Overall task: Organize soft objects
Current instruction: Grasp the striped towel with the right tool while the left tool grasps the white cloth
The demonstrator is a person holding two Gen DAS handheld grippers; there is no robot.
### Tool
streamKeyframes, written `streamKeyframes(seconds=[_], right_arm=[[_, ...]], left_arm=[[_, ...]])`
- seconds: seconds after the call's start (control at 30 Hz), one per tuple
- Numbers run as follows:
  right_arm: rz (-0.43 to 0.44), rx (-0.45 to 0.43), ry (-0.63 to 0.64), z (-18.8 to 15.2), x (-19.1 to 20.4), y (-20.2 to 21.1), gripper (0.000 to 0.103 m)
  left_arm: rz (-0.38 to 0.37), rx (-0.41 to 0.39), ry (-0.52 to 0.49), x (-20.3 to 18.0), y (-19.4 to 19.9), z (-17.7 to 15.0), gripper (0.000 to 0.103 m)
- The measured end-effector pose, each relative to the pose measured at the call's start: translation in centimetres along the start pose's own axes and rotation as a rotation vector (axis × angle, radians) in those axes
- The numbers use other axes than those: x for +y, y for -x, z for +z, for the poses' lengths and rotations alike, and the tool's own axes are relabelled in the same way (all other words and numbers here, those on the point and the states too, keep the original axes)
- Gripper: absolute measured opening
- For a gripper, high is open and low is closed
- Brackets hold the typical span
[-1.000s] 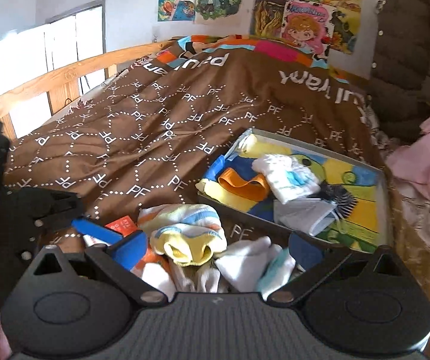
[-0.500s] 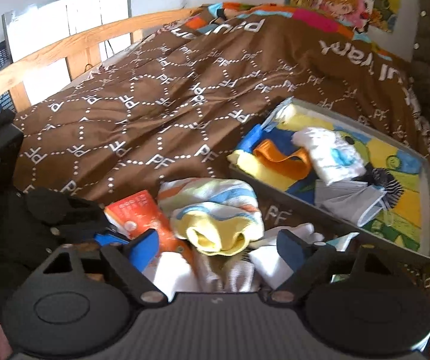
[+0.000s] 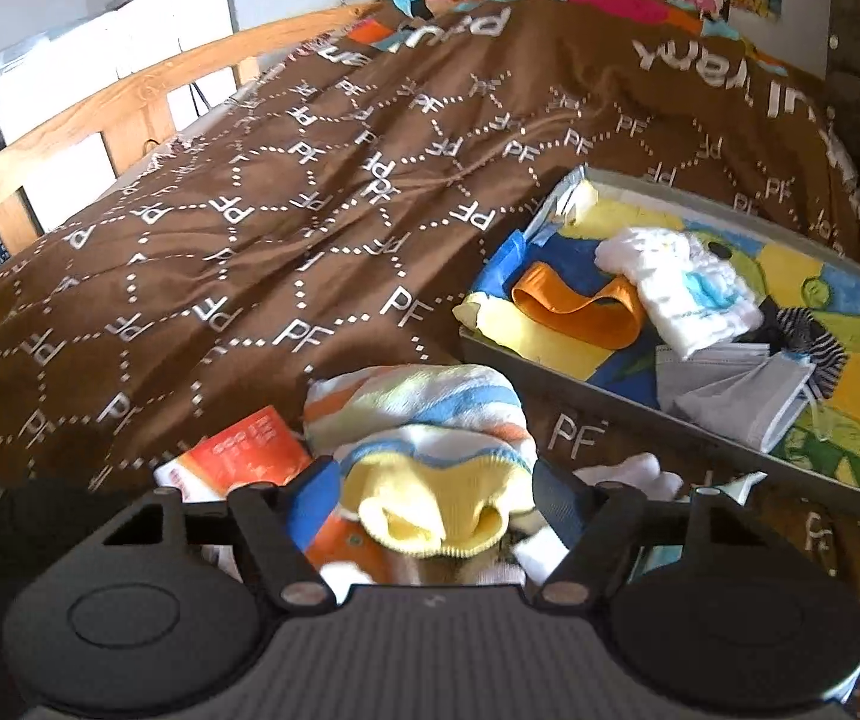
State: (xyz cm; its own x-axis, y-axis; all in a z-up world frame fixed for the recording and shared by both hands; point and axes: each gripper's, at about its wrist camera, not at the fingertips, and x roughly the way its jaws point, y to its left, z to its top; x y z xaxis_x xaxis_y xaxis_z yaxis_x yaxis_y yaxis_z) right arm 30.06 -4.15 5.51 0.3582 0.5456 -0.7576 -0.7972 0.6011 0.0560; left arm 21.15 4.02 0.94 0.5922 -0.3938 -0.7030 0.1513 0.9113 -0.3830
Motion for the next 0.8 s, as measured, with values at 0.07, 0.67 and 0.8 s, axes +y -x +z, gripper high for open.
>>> streamKeyframes(seconds=[0.07, 0.67, 0.8], right_arm=[[0.004, 0.020, -0.008, 0.4, -0.1, -1.1, 0.076], [-0.024, 0.135, -0.003, 0.5, 0.0, -5.7, 0.019], [-0.026, 0.099, 0.001, 0.4, 0.0, -5.2, 0.011]], left_arm=[[0.002, 0.022, 0.011, 0.3, -0.3, 0.1, 0.010], [-0.065, -0.035, 0.083, 3.0, 0.1, -0.2, 0.004], [-0.062, -0.057, 0.092, 3.2, 0.9, -0.1, 0.004]])
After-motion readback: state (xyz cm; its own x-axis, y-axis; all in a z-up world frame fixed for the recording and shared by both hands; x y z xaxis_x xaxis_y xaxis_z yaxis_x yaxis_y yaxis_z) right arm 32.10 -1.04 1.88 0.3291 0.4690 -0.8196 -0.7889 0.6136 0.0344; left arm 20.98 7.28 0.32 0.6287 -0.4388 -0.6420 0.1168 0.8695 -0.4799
